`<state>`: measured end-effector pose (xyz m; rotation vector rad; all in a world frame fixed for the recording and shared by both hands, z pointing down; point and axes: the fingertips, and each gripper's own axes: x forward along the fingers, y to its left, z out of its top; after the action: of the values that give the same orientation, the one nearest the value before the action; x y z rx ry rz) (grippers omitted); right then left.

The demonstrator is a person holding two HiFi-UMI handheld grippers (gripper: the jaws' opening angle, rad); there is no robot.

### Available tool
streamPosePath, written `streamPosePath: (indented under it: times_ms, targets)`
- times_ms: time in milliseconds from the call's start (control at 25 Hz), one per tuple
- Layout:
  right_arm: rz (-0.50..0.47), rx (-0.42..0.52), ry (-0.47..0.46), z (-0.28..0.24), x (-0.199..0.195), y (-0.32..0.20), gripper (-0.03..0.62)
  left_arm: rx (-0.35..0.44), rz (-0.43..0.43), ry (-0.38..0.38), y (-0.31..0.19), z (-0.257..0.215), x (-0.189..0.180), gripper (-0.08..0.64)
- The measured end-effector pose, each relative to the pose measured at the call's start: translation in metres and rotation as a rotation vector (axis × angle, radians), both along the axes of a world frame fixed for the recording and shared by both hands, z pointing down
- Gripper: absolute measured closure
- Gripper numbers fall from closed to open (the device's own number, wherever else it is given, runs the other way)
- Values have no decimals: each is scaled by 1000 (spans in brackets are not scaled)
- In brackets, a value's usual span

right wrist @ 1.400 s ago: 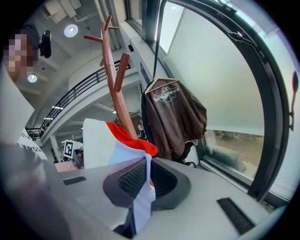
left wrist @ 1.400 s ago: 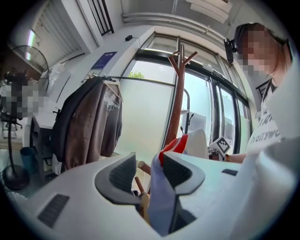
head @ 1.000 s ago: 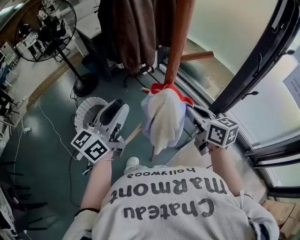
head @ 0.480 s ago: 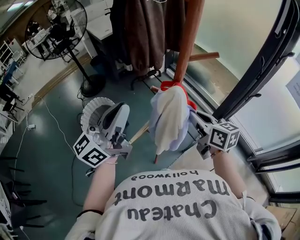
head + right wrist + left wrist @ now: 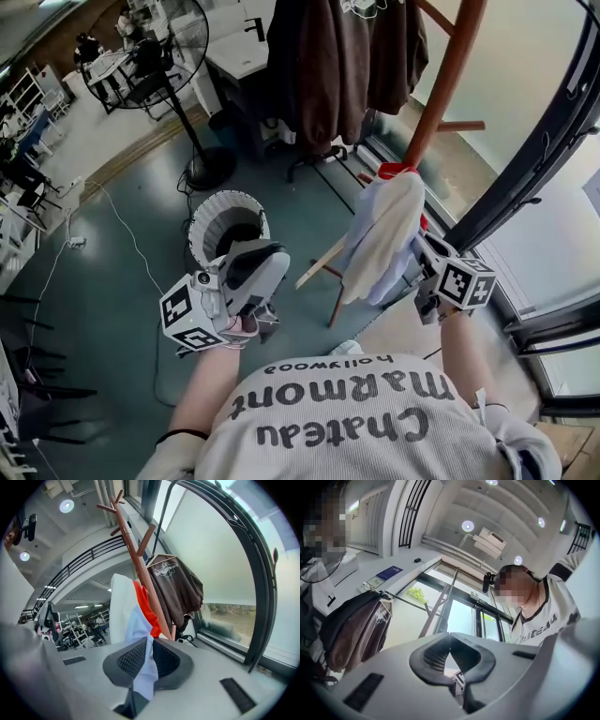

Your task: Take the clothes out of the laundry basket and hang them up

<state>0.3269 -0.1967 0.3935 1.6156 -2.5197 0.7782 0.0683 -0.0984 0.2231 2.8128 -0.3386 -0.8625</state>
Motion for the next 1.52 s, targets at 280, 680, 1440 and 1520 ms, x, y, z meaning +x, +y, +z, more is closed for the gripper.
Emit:
streamPosePath:
  times_ms: [280, 680, 1440, 1520]
  targets:
    - [102, 2, -3, -2, -15, 25, 552, 72, -45, -103, 46, -2, -51, 551]
    - [212, 33, -7, -7, -48, 53, 550, 8, -250, -155, 69, 15, -133, 551]
    - [-356, -86, 4, 40, -342, 77, 549, -440, -677, -303, 66, 129, -283, 551]
    - [-416, -69, 5, 38, -370, 65, 549, -470, -725, -295, 60, 138, -299, 551]
